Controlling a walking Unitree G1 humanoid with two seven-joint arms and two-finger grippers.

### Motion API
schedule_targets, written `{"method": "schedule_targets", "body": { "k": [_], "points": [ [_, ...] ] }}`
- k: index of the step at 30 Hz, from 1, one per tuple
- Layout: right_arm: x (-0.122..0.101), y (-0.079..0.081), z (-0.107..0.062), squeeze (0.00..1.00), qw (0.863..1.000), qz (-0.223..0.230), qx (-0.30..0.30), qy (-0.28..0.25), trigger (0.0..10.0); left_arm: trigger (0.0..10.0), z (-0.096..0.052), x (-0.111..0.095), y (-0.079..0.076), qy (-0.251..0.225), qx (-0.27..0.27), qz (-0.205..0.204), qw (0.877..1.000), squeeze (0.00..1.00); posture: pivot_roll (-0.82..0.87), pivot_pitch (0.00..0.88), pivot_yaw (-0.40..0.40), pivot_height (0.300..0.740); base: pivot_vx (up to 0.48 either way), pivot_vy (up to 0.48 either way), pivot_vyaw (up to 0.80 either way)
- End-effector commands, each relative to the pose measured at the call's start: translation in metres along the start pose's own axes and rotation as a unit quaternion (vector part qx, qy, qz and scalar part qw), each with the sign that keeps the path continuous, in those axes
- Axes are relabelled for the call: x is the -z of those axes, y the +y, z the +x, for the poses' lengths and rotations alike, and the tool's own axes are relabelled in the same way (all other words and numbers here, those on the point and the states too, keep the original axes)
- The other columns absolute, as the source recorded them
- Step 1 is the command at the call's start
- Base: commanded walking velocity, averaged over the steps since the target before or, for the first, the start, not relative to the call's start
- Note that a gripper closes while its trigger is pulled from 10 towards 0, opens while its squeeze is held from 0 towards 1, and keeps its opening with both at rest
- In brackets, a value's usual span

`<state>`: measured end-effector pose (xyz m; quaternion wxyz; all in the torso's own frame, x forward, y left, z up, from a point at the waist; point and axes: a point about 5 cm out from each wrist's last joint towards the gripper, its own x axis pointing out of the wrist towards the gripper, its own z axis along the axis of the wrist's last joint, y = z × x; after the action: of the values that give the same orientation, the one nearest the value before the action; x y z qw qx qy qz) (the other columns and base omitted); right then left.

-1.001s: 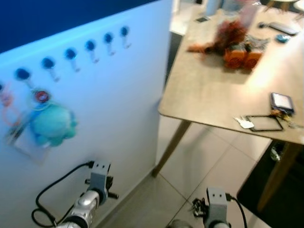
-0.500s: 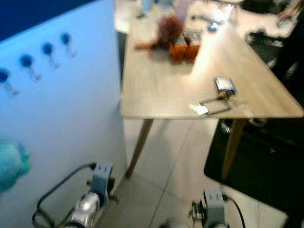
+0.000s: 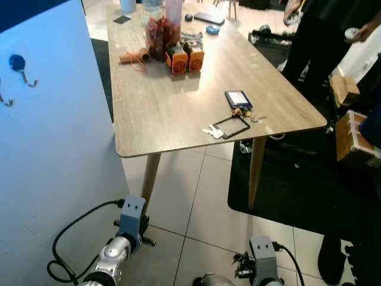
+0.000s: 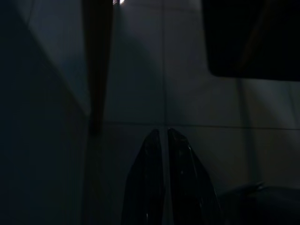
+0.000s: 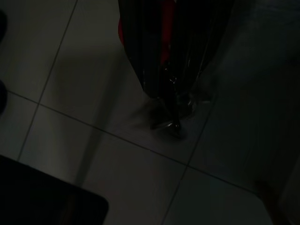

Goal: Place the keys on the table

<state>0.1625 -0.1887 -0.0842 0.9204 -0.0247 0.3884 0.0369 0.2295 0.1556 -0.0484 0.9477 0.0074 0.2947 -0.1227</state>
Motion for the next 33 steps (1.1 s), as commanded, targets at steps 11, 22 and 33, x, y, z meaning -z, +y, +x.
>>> {"method": "schedule_targets", "body": {
  "k": [11, 22, 33],
  "points": [
    [-0.0001, -0.0009, 0.0004, 0.0, 1.0, -0.007, -0.007, 0.006, 10.0, 10.0, 0.0038, -0.0022, -0.0036, 0.006, -0.014, -0.015, 1.0, 0.0, 0.01, 0.058, -0.027, 0.74, 0.0, -0.225, 0.0],
    [-0.0008, -0.0023, 0.0006, 0.0, 1.0, -0.007, -0.004, 0.006, 10.0, 10.0, 0.0051, -0.0037, -0.0047, 0.008, -0.013, -0.009, 1.0, 0.0, 0.01, 0.052, -0.025, 0.74, 0.0, -0.48, 0.0],
    [-0.0021, -0.0033, 0.0012, 0.0, 1.0, -0.005, -0.002, 0.006, 10.0, 10.0, 0.0061, -0.0048, -0.0034, 0.013, -0.022, -0.002, 1.0, 0.0, 0.02, 0.048, -0.021, 0.74, 0.0, -0.262, 0.0]
  ]
}}
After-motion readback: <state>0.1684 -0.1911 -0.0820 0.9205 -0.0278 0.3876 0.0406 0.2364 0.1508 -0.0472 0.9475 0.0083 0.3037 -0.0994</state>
